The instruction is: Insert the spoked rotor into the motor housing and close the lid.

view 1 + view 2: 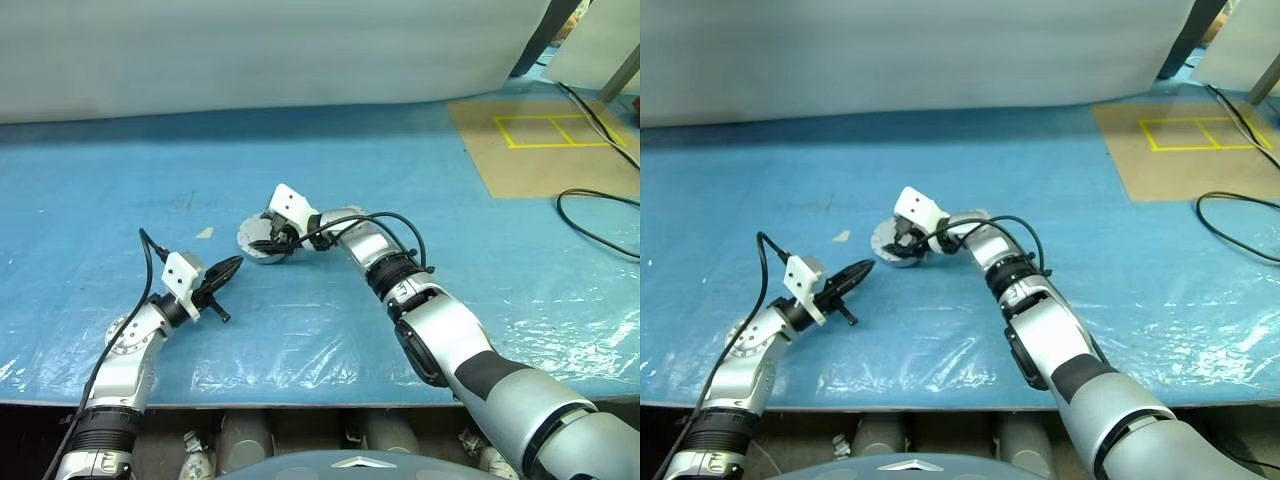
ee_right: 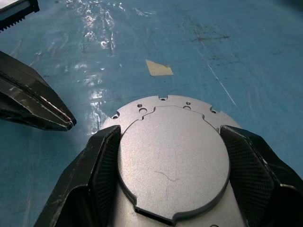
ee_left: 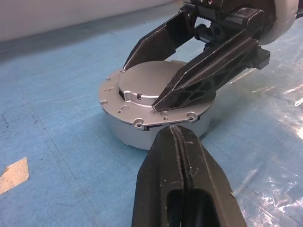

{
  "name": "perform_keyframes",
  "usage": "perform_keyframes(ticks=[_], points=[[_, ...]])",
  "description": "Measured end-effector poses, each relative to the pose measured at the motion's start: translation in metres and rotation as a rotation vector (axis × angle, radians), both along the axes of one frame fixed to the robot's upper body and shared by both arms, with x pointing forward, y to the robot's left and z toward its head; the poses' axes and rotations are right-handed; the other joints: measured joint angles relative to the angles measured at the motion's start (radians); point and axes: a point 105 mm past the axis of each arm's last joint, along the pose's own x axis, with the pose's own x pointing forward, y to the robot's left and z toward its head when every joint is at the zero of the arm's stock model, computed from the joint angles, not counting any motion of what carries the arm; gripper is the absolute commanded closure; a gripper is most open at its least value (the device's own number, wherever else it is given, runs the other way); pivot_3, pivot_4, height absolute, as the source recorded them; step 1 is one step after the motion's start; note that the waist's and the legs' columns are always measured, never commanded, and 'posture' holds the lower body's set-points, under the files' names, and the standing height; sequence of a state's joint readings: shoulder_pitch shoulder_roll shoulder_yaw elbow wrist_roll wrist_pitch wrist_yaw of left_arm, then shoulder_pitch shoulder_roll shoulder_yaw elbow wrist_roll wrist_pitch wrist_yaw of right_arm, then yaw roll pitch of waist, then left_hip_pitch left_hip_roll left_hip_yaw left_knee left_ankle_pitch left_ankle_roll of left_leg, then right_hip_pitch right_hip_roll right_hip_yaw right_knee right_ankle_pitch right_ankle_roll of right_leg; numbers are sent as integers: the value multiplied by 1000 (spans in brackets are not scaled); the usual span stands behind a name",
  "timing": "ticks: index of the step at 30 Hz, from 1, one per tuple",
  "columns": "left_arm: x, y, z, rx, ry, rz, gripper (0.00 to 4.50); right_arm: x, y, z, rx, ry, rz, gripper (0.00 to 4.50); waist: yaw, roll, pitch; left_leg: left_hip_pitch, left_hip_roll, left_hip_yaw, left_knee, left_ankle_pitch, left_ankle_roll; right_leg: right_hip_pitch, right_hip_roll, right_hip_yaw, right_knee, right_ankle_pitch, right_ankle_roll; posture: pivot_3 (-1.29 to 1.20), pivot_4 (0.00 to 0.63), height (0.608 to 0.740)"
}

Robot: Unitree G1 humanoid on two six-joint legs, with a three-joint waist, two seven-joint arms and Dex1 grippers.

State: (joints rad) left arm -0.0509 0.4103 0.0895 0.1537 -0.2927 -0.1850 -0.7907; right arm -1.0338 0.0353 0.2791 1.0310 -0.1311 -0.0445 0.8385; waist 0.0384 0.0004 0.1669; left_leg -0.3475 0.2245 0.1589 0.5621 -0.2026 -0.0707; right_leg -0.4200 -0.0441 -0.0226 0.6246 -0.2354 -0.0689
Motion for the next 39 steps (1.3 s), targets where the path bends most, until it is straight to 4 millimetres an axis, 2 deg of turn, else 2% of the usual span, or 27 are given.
perform_keyframes(ticks=[33, 39], points=[[-2, 0, -2, -1, 17, 6, 4500, 6, -14, 5, 78, 111, -35, 1518, 5, 0, 0, -2, 0, 0, 1, 0, 1, 0, 0, 0, -1, 0, 0, 0, 150, 740], [-2, 0, -2, -1, 16, 5, 4500, 7, -14, 4, 50, 74, -31, 1518, 5, 0, 0, -3, 0, 0, 1, 0, 1, 0, 0, -1, -1, 0, 0, 0, 150, 740]])
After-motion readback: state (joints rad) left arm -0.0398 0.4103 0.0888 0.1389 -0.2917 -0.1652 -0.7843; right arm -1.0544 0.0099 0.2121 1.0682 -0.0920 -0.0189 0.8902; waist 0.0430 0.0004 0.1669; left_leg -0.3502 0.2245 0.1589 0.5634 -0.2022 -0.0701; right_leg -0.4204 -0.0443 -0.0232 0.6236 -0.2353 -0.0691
